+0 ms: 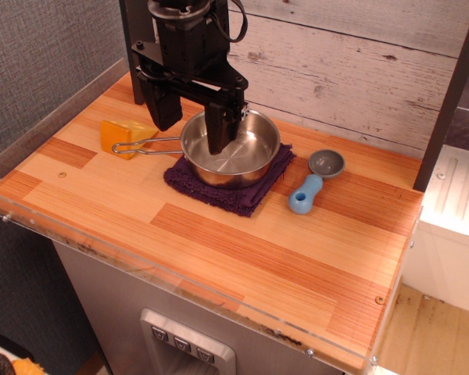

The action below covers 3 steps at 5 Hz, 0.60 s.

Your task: Place the orange block inside of the silver pot.

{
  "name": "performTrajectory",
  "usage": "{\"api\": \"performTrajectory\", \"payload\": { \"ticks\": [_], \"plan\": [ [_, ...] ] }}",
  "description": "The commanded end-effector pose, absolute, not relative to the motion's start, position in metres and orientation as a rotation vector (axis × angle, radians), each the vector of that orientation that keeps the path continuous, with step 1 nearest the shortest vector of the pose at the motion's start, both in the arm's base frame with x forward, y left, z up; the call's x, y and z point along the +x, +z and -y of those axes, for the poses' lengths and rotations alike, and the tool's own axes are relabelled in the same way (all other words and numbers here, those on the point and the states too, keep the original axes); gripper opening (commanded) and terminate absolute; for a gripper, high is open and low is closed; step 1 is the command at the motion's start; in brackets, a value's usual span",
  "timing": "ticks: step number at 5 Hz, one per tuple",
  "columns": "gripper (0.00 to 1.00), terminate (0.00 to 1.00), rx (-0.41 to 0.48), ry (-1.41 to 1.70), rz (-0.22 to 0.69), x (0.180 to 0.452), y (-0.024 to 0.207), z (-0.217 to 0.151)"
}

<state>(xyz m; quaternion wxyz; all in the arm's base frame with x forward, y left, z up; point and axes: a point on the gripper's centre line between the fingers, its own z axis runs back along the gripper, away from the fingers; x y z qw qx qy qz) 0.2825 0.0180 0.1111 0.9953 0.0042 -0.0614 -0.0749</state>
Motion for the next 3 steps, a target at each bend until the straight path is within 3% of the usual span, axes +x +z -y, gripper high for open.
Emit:
{"api": "performTrajectory", "payload": {
  "ticks": [1, 3],
  "plan": [
    [1.0, 0.0, 0.008, -0.15, 0.123, 0.282, 0.111, -0.018],
    [1.0, 0.0, 0.104, -0.084, 0.122, 0.3, 0.117, -0.081]
  ]
}}
